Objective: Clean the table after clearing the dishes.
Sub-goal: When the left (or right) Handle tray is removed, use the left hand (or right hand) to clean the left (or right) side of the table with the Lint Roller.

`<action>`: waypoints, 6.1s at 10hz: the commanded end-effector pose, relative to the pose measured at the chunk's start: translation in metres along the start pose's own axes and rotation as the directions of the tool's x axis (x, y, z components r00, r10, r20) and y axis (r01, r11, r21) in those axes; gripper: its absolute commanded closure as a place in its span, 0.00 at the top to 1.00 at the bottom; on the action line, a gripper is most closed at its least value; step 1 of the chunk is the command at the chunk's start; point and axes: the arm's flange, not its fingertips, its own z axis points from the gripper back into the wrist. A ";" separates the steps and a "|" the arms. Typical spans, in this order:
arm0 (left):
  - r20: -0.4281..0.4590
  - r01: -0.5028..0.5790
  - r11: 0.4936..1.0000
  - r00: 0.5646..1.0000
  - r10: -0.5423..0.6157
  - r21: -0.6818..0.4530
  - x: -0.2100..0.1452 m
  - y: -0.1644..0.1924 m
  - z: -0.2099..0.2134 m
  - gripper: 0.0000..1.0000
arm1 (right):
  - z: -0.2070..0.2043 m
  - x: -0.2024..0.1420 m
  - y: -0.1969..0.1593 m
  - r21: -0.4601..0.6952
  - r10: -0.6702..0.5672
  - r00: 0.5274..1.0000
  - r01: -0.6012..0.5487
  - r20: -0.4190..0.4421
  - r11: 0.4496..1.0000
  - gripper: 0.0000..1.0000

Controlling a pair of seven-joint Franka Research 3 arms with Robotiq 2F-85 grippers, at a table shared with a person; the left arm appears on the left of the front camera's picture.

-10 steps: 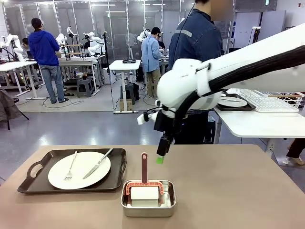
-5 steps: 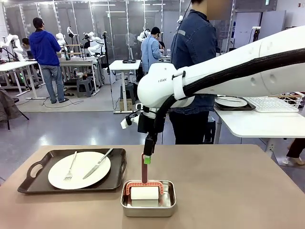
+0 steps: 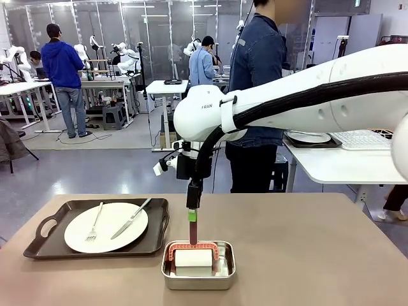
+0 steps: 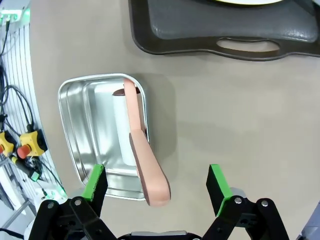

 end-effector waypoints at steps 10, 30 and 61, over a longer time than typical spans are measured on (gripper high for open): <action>0.003 0.001 1.000 1.000 -0.001 -0.012 -0.001 -0.002 0.002 1.00 | -0.011 0.019 -0.012 0.102 0.049 0.997 -0.042 -0.065 0.994 0.47; 0.003 0.001 1.000 1.000 -0.001 -0.012 -0.001 -0.002 0.002 1.00 | 0.105 -0.247 0.067 0.135 -0.711 0.504 0.762 0.491 0.633 0.00; 0.003 0.001 1.000 1.000 -0.001 -0.012 -0.001 -0.002 0.002 1.00 | -0.097 -0.480 -0.081 0.445 -0.958 0.075 0.874 0.276 0.196 0.22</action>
